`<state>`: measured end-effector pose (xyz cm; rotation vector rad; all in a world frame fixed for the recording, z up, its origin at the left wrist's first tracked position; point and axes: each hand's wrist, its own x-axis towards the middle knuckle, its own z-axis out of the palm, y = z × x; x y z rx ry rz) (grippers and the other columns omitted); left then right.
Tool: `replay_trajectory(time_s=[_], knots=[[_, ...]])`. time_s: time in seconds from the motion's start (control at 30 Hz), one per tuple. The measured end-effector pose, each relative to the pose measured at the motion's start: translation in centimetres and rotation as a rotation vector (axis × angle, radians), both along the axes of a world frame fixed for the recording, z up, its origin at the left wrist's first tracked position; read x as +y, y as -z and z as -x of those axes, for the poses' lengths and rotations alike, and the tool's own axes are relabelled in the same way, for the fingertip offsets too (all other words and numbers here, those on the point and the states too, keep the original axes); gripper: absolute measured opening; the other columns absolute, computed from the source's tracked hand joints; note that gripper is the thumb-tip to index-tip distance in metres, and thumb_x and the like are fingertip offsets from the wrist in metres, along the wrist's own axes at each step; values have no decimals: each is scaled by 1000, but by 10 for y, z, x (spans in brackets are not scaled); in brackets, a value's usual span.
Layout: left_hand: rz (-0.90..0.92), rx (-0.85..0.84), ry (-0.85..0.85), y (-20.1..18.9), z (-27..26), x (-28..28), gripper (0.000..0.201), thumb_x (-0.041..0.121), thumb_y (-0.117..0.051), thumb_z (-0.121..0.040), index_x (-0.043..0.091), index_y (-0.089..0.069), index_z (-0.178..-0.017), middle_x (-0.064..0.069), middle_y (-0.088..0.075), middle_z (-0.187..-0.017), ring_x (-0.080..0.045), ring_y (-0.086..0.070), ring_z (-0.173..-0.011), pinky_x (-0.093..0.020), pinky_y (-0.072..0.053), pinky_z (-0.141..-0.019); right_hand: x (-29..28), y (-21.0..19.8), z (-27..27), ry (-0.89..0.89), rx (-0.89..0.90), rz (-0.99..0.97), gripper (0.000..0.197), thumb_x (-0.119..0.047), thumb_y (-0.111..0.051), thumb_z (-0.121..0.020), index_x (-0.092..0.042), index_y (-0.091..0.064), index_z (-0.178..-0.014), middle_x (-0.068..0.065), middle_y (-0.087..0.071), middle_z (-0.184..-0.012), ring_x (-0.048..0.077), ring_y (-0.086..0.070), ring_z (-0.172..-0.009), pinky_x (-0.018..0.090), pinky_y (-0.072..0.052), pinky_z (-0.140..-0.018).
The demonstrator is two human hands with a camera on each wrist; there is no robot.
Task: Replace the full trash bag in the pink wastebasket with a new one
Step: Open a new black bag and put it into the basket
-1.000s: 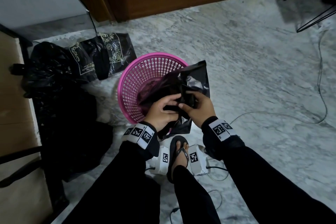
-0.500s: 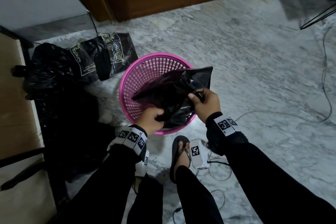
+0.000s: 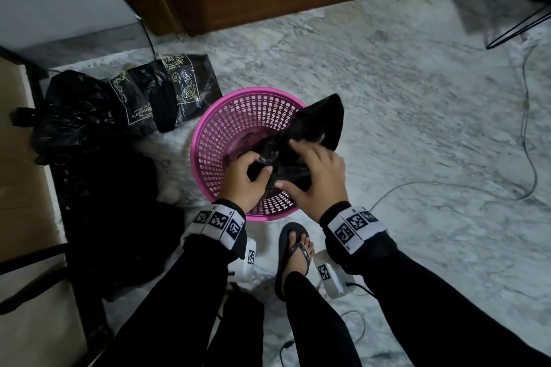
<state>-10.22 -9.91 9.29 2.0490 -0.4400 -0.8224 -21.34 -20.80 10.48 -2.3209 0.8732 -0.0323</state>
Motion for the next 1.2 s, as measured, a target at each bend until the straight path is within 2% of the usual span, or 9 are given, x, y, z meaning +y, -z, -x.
replay_trajectory(time_s=[0.13,0.27,0.43,0.53,0.63,0.73,0.9,1.1,1.2], knots=[[-22,-65,25,-7,-7,1,17,18,-61,-85,7,-64,-97,-2,-66,-89,-14,-60,-85,-17,-45,-74,-7,13,-1,53,-55,-74,33,-30,-71,-76,-23,-66,-108,7,-64,-96,30,-58,-89,48,-50,-82],[-14,-75,102,-10,-10,5,22,17,-62,-85,7,-65,-104,1,-65,-94,-12,-60,-90,-14,-44,-78,-8,10,-9,25,-122,-34,53,-34,-76,-70,-27,-59,-120,10,-51,-105,23,-55,-94,35,-52,-79],[-15,-32,126,-14,-9,10,21,17,-65,-83,7,-66,-102,1,-65,-88,-13,-62,-84,-18,-49,-73,-11,12,-21,3,-111,15,13,-17,-66,-73,-17,-70,-86,7,-62,-97,29,-60,-90,46,-52,-76],[-56,-30,155,-13,-12,17,16,20,-67,-81,11,-68,-94,2,-67,-83,-14,-63,-80,-21,-49,-70,-16,7,-23,-7,-77,58,12,-12,-63,-75,-14,-68,-86,5,-70,-91,30,-60,-87,47,-51,-77],[-93,-52,116,-9,-16,27,8,18,-65,-83,13,-64,-76,8,-57,-63,-6,-55,-62,-6,-37,-55,-20,4,-19,-8,-87,63,14,-9,-64,-75,-14,-68,-86,4,-73,-87,31,-60,-86,47,-51,-78],[-64,-70,32,-10,-18,27,6,14,-65,-83,10,-68,-81,4,-62,-70,4,-54,-66,0,-38,-57,-22,5,-14,-50,-56,101,24,-9,-69,-70,-15,-68,-93,5,-70,-95,32,-58,-90,47,-49,-80],[-49,-25,10,-17,-15,13,12,19,-72,-77,17,-62,-71,5,-63,-66,-5,-60,-65,-13,-45,-60,-11,-4,-13,-59,-242,148,22,-25,-74,-72,-9,-64,-84,9,-62,-87,27,-56,-81,34,-46,-71],[41,88,13,-21,-14,4,14,11,-71,-77,6,-70,-90,-12,-72,-84,-26,-69,-82,-46,-56,-81,3,0,-30,116,-230,-399,28,-13,-71,-79,-11,-68,-107,2,-70,-89,11,-65,-77,18,-53,-76],[24,112,30,-21,-16,7,13,9,-71,-77,7,-71,-89,-8,-70,-79,-25,-69,-83,-42,-55,-84,2,1,-40,233,-268,-512,16,-4,-71,-77,-8,-74,-92,0,-69,-80,5,-63,-68,12,-50,-71]])
